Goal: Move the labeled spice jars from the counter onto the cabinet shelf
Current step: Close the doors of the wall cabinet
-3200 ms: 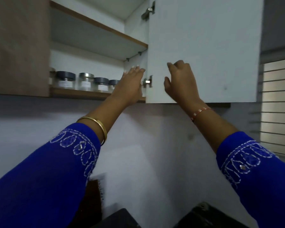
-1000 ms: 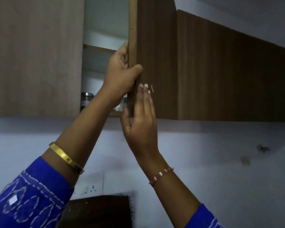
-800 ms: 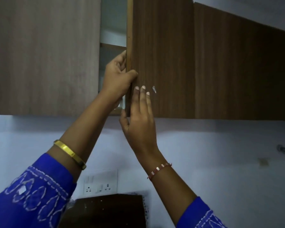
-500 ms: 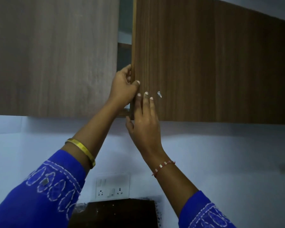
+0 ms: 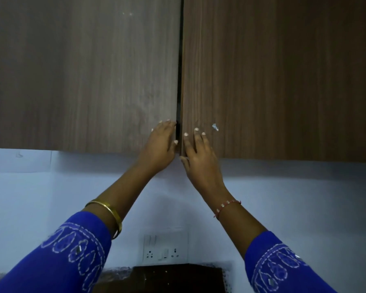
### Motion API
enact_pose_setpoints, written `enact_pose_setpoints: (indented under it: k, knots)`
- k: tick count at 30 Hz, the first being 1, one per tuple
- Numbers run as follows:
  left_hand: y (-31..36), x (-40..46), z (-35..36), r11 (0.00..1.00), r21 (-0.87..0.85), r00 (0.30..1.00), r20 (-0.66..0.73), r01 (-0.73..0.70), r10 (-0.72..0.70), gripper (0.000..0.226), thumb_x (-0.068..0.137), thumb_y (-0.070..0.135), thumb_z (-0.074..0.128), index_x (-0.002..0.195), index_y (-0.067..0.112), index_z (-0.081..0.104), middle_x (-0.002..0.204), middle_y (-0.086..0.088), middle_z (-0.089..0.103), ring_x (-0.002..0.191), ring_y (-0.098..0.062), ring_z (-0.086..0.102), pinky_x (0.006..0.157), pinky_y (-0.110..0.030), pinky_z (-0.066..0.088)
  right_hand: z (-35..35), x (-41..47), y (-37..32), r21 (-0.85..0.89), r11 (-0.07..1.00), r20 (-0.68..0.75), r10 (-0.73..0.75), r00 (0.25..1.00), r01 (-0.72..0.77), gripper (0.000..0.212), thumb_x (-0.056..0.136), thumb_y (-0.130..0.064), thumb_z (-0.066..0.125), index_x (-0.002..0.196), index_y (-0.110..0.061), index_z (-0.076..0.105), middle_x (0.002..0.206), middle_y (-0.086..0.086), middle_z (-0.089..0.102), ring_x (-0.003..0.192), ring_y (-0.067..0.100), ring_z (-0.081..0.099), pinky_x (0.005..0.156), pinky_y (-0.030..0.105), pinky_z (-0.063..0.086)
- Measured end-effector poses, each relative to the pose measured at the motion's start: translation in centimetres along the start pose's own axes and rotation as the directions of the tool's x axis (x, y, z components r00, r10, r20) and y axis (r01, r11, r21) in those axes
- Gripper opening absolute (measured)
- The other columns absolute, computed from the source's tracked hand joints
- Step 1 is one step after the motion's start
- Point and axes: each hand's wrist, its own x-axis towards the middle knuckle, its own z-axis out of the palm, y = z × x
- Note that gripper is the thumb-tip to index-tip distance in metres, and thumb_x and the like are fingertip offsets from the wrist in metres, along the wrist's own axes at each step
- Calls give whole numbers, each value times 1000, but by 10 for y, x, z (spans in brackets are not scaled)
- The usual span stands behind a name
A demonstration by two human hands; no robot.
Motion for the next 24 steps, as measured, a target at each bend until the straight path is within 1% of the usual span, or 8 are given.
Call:
enact_pose_setpoints:
  k: [2,4,7,11,15,19,21,24]
  knots:
    - [-20,-5,7,990,142,996,88,18,-31,57,96,15,42,147,8,18,157,-12,12,147,-26,6,119,-37,2,11,1,1,-6,1000,-2,-1,1000,1,62,71,-19,79,125,1,56,128,30,54,116,46,55,87,50,51]
    - [-35,-10,14,968,249,991,131,-26,-7,60,98,20,38,148,8,9,159,-10,0,147,-24,-4,118,-36,-5,20,1,1,-4,1000,-9,4,1000,-4,60,73,-18,78,125,0,56,129,29,54,117,46,55,89,50,50]
    - [-47,-14,26,954,287,992,115,-86,55,60,97,27,30,148,9,4,158,-10,-6,145,-22,-12,113,-33,-13,33,1,2,2,1000,-27,11,1000,-11,57,75,-14,76,126,0,56,131,28,53,119,46,53,90,51,49]
    - [-55,-16,40,939,320,992,64,-122,107,67,89,38,17,148,9,2,158,-11,-4,138,-16,-19,112,-35,-15,44,0,5,6,1000,-65,-6,998,7,60,72,-5,77,127,0,54,133,28,51,121,46,51,92,51,48]
    - [-62,-16,46,909,389,988,44,-154,148,71,85,41,11,147,7,4,157,-13,0,140,-21,-13,114,-40,-9,51,-3,7,-10,1000,-84,-24,996,24,57,79,-9,70,132,-1,50,136,28,48,125,45,47,96,50,45]
    - [-64,-18,51,875,466,987,-19,-133,160,63,91,28,36,146,3,17,155,-19,16,144,-33,10,113,-46,3,50,-3,7,-40,999,-116,-32,993,28,47,88,-17,53,132,-2,49,136,28,48,125,44,47,98,49,43]
    - [-68,-19,52,839,528,981,-53,-130,186,62,90,25,41,144,0,24,151,-23,26,140,-38,24,111,-50,11,51,-4,6,-54,998,-135,-28,990,21,47,91,-23,41,133,-2,48,136,28,48,126,44,47,101,48,41]
    - [-78,-15,47,805,585,969,-127,-100,213,60,88,19,49,141,-2,29,147,-27,33,136,-42,31,108,-52,17,59,-5,4,-39,999,-152,-16,988,10,48,91,-23,40,134,-2,47,137,28,47,128,44,45,103,49,38]
